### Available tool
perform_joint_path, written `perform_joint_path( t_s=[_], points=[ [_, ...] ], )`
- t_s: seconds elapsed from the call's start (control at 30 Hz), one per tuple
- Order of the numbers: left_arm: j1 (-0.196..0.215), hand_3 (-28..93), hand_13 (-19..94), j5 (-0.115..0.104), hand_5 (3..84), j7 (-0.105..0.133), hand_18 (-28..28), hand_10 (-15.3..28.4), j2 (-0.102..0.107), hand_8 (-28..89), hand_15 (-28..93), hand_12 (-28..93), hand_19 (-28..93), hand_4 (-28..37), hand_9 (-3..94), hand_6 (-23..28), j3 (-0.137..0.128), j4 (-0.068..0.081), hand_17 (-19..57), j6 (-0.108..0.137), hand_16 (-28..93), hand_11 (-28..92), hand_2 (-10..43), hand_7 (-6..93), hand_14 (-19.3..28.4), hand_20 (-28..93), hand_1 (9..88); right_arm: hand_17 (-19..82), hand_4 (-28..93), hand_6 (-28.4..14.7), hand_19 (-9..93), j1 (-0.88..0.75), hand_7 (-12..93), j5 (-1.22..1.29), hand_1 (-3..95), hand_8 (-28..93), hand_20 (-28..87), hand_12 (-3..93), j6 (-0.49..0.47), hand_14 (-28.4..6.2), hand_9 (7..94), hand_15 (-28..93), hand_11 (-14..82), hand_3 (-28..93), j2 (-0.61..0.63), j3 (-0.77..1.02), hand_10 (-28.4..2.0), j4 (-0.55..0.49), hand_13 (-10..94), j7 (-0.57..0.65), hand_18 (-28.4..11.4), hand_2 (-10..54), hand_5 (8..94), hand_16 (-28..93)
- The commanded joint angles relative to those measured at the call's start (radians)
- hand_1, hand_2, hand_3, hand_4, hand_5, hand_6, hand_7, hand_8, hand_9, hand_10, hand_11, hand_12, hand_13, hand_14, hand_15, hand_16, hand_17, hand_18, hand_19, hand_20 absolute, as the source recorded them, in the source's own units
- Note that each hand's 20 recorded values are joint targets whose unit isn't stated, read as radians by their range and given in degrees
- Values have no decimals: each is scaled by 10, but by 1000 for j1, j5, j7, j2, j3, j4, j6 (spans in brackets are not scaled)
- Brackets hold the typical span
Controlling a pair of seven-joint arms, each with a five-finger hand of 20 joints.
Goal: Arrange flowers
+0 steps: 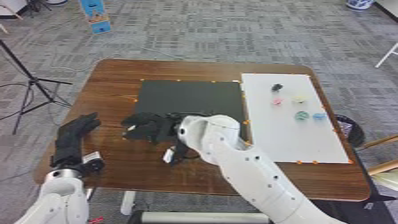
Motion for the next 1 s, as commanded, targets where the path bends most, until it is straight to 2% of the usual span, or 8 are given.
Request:
perform_joint_path(
  t_s=[0.03, 0.43, 0.7, 0.73, 0.77, 0.87, 0.93, 1.0],
  points=[
    [-14, 709, 407, -3, 516, -1, 72, 136, -8, -93, 131, 86, 20, -283, 545, 34, 4, -4, 17, -10, -41, 182, 213, 151, 128, 117, 222, 235, -153, -54, 714, 51, 117, -168, 170, -70, 603, 98, 24, -197, 468, 589, 54, 571, -43, -18, -139, 11, 625, -66, -276, 172, 218, 294],
    [-28, 706, 401, -3, 516, -2, 79, 136, -9, -93, 128, 87, 23, -283, 544, 35, 14, -4, 12, -10, -35, 182, 218, 151, 130, 117, 222, 282, -142, -49, 794, 61, 102, -490, 168, -68, 681, 93, 35, -186, 486, 702, 57, 542, -45, -41, -137, 22, 674, -204, -284, 178, 187, 297],
    [-43, 701, 401, -15, 509, -3, 79, 136, -12, -94, 128, 87, 24, -283, 546, 33, 30, -2, 12, 5, -33, 182, 232, 152, 131, 117, 221, 291, -142, -49, 805, 24, 99, -528, 160, -67, 696, 91, 8, -180, 514, 722, 62, 545, -85, 10, -138, 77, 682, -193, -284, 181, 178, 299],
    [-48, 701, 401, -14, 508, -3, 79, 136, -11, -94, 128, 87, 24, -283, 546, 33, 37, -2, 12, 21, -33, 182, 233, 152, 131, 117, 221, 291, -142, -49, 804, 18, 99, -537, 159, -67, 698, 91, 10, -181, 515, 721, 62, 546, -92, 19, -138, 85, 682, -198, -284, 181, 175, 299],
    [-55, 701, 401, -13, 507, -2, 80, 135, -12, -93, 128, 87, 25, -283, 546, 33, 49, -4, 12, 57, -33, 182, 234, 153, 131, 117, 221, 291, -142, -49, 803, 11, 100, -534, 159, -68, 698, 90, 20, -180, 514, 720, 62, 546, -96, 26, -137, 94, 682, -197, -284, 181, 174, 299],
    [-76, 699, 401, -36, 496, 25, 80, 136, -15, -93, 127, 85, 28, -283, 533, 33, 80, -2, 14, 141, -33, 180, 244, 154, 131, 118, 220, 291, -142, -51, 802, -1, 100, -532, 158, -71, 698, 90, 10, -181, 513, 716, 61, 546, -111, 44, -137, 108, 682, -184, -284, 182, 167, 299],
    [-77, 702, 397, -62, 478, 43, 80, 133, -15, -95, 125, 82, 34, -283, 511, 29, 82, -4, 16, 155, -33, 179, 247, 159, 129, 120, 218, 289, -142, -52, 800, -5, 99, -523, 158, -72, 699, 90, 0, -181, 513, 714, 62, 546, -112, 47, -136, 111, 682, -174, -284, 182, 160, 299],
    [-76, 707, 384, -67, 466, 50, 80, 129, -14, -96, 121, 80, 39, -283, 495, 27, 83, -6, 17, 163, -33, 178, 247, 162, 129, 121, 215, 290, -141, -52, 798, -8, 100, -534, 158, -73, 698, 90, 3, -182, 514, 712, 62, 546, -109, 44, -136, 112, 681, -181, -284, 182, 156, 298]
  ],
)
